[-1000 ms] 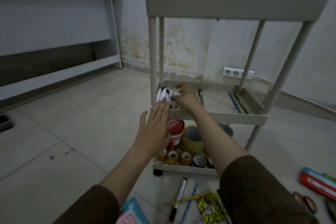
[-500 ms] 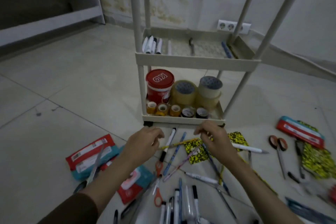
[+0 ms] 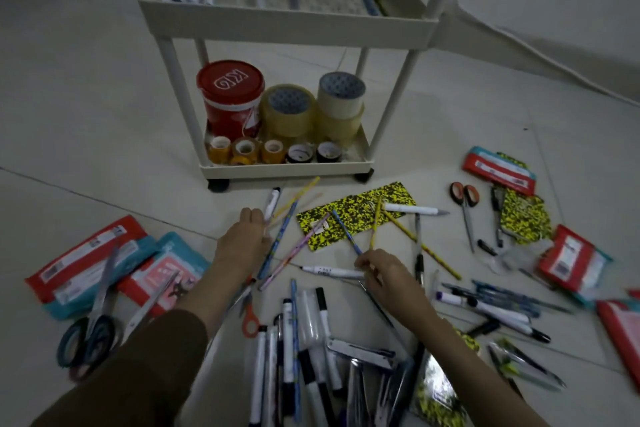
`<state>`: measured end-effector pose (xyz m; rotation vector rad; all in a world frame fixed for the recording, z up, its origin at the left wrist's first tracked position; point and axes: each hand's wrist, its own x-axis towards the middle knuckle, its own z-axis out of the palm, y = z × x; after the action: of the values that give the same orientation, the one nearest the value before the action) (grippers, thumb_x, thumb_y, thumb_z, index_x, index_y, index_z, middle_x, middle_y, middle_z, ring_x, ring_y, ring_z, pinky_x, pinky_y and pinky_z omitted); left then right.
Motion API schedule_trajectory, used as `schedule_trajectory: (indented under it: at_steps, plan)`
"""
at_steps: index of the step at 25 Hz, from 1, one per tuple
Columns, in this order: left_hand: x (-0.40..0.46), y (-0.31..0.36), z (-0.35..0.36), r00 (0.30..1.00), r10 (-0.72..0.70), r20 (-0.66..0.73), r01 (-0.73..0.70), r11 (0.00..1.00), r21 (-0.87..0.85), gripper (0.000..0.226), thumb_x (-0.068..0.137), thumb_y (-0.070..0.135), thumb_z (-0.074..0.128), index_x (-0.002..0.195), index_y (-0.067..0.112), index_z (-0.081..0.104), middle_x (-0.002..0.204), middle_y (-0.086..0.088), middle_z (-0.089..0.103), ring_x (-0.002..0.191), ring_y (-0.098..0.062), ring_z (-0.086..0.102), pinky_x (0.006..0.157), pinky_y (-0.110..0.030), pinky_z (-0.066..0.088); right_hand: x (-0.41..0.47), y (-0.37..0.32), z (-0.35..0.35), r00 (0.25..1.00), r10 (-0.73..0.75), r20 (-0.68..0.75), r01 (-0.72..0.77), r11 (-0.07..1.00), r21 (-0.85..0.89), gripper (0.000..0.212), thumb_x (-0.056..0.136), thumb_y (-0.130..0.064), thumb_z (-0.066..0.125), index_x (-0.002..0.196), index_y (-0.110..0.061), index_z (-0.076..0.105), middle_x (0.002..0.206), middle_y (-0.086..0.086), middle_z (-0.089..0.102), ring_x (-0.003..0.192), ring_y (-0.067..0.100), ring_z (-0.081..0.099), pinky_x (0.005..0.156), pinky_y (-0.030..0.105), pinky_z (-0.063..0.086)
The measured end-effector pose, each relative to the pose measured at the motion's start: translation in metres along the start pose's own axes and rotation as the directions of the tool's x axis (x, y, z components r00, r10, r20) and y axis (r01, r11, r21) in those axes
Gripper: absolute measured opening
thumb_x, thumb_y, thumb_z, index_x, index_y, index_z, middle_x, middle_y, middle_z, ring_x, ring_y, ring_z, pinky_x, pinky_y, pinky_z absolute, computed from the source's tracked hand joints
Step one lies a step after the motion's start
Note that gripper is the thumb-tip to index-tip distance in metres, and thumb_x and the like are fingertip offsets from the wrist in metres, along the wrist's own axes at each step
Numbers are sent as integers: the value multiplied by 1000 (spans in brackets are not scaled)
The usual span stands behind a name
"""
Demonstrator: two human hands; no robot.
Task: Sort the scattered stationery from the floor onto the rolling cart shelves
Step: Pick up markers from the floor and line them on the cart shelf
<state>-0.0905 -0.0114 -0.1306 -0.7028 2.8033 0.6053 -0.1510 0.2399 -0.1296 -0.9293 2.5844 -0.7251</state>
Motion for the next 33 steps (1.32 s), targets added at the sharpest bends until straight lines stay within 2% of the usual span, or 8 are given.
schedule_trajectory:
  at_steps: [4, 9, 15, 19, 21, 23, 28, 33]
  plan:
    - [-1, -1, 8, 997, -65, 37, 67, 997, -41, 34, 89, 17, 54, 115, -1, 40, 120, -18, 36, 92, -37, 53, 72, -40, 42, 7, -8, 11, 998, -48, 52, 62, 944, -323, 42, 89, -10, 44, 129, -20, 47, 126, 2, 54, 112, 25, 44, 89, 35, 35]
    - [-13, -5, 16, 990, -86, 110, 97, 991, -96, 39, 88, 24, 53, 114, 0, 36, 118, -16, 31, 91, -34, 53, 71, -34, 40, 12, -14, 22, 993, -26, 112, 78, 868, -490, 36, 90, -16, 40, 125, -19, 46, 122, 6, 51, 116, 23, 40, 87, 33, 30]
    - [-34, -15, 9, 987, -53, 153, 92, 961, -260, 19, 89, 17, 49, 93, 10, 32, 79, -7, 48, 64, -21, 48, 49, -28, 29, 8, -16, 7, 994, 22, 105, 9, 959, -284, 17, 88, -24, 46, 101, -13, 44, 87, 9, 50, 91, 31, 47, 72, 34, 25]
    - [-50, -15, 9, 988, 7, 157, 36, 962, -269, 41, 89, 15, 53, 122, 7, 31, 106, -16, 50, 85, -26, 53, 63, -28, 36, 3, -24, 6, 975, 74, 209, -84, 996, 37, 14, 92, -18, 46, 90, -14, 33, 73, 10, 44, 65, 26, 44, 59, 31, 27]
    - [-58, -16, 10, 989, -15, 148, 49, 971, -233, 56, 90, 19, 52, 137, 9, 22, 120, -17, 41, 99, -31, 53, 74, -29, 40, 1, -29, 12, 949, 102, 299, -119, 992, 39, 17, 92, -15, 47, 91, -12, 31, 68, 3, 38, 56, 18, 37, 57, 30, 26]
    - [-65, -15, 10, 995, -6, 104, 27, 978, -205, 45, 92, 19, 50, 131, 6, 33, 120, -17, 40, 101, -33, 53, 78, -32, 42, -6, -33, 22, 926, 105, 363, -120, 993, 18, 21, 92, -15, 51, 92, -11, 31, 68, -1, 36, 54, 11, 34, 53, 30, 26]
    - [-82, -7, 10, 996, 59, 61, -26, 899, -437, 9, 95, 22, 47, 96, 14, 51, 80, -5, 54, 71, -20, 53, 55, -21, 36, -18, -46, 39, 947, 169, 273, -182, 983, 23, 26, 81, -26, 65, 88, -6, 49, 78, 8, 52, 68, 20, 45, 54, 27, 30]
    - [-82, 2, 3, 998, -19, 54, 49, 775, -630, 20, 98, 29, 41, 88, 16, 51, 63, -2, 50, 52, -14, 44, 49, -25, 34, -15, -52, 41, 931, 266, 251, -274, 962, -4, 35, 82, -27, 60, 60, -16, 36, 59, 1, 39, 53, 17, 39, 47, 26, 25]
